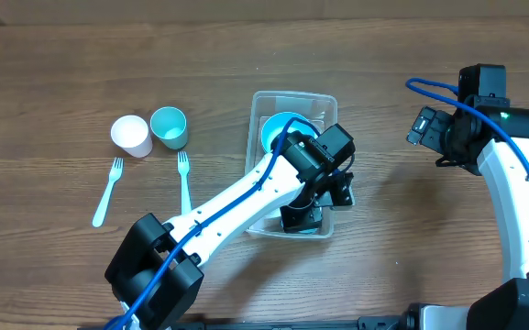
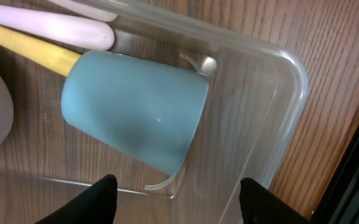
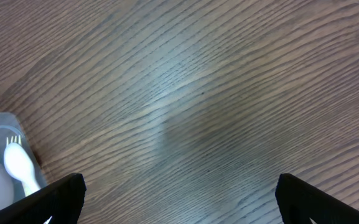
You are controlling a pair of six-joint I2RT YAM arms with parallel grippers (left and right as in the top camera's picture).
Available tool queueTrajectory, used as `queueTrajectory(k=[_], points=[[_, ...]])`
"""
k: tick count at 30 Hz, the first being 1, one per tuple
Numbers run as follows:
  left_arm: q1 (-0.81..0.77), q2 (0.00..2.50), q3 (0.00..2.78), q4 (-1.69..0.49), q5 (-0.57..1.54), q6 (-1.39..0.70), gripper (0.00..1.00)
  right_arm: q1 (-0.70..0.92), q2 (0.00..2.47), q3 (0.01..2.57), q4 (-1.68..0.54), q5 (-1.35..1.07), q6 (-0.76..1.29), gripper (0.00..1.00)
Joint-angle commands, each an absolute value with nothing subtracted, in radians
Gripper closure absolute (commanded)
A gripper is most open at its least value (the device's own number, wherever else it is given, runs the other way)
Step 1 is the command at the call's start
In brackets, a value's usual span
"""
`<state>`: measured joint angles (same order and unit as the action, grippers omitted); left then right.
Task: Pack container
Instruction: 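Lower the teal cup upright into the container with the left gripper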
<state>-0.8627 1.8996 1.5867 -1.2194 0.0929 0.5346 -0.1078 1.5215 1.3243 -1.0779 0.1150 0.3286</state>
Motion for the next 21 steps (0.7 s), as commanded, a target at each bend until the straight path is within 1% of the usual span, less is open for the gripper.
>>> queueTrajectory(k=[1,10,21], points=[[-0.863,1.899,1.591,-1.222,0.094,0.607,0.36,-0.108,1.498,1.346,-1.076,0.123,0.326,0.0],[-0.869,1.912,1.59,-1.166,0.093,0.633,0.41,-0.108,1.498,1.346,-1.076,0.123,0.326,0.0],[-0.869,1.971,1.59,-1.229,0.048,0.644,0.45,-0.108,1.498,1.346,-1.076,0.123,0.326,0.0]])
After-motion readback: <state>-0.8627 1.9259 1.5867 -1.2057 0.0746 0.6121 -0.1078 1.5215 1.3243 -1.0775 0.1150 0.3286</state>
